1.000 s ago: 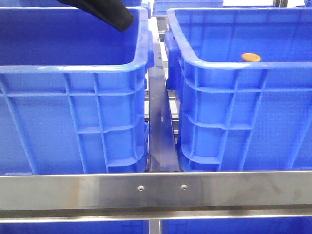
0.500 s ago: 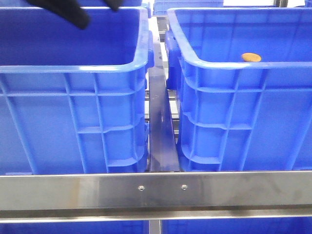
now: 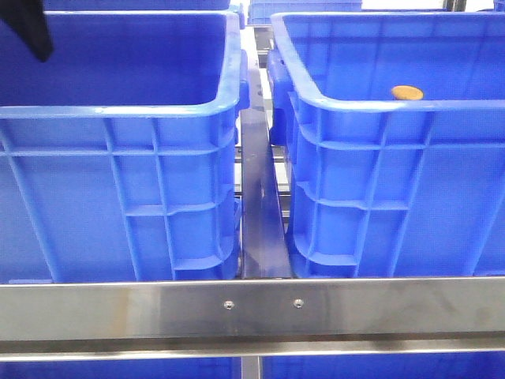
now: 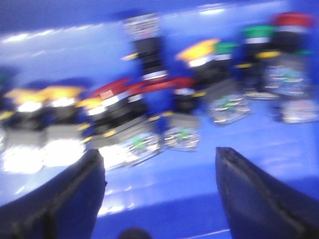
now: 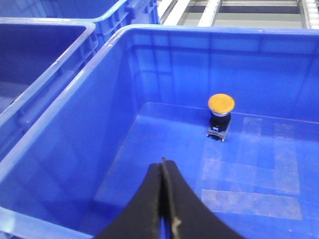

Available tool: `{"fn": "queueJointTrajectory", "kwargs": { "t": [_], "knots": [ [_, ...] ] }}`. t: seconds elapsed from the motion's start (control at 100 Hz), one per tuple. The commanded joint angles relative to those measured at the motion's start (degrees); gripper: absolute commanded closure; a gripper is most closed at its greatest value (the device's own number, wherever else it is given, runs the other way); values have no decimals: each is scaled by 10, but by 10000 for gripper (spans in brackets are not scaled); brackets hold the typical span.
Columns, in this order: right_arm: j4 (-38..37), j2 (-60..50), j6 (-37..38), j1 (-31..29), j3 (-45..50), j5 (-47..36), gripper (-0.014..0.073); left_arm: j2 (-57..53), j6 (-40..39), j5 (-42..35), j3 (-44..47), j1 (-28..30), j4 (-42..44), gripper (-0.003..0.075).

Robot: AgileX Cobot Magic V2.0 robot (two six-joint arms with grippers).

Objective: Pick red and yellow buttons and place in box
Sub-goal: 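Grasp a red-capped button with the left gripper and lift it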

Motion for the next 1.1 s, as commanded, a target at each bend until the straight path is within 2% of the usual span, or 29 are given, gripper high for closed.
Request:
{"fn": "queueJointTrajectory", "kwargs": {
  "t": [0.0, 0.63, 1.09],
  "knots": [
    [16, -4, -4, 2, -15, -10, 652, -7, -35, -6, -17, 0, 18, 272],
    [16, -4, -4, 2, -15, -11, 652, 119, -39, -44, -17, 1, 38, 272],
    [16, -4, -4, 2, -15, -11, 652, 147, -51, -94, -17, 2, 64, 272]
  ]
}}
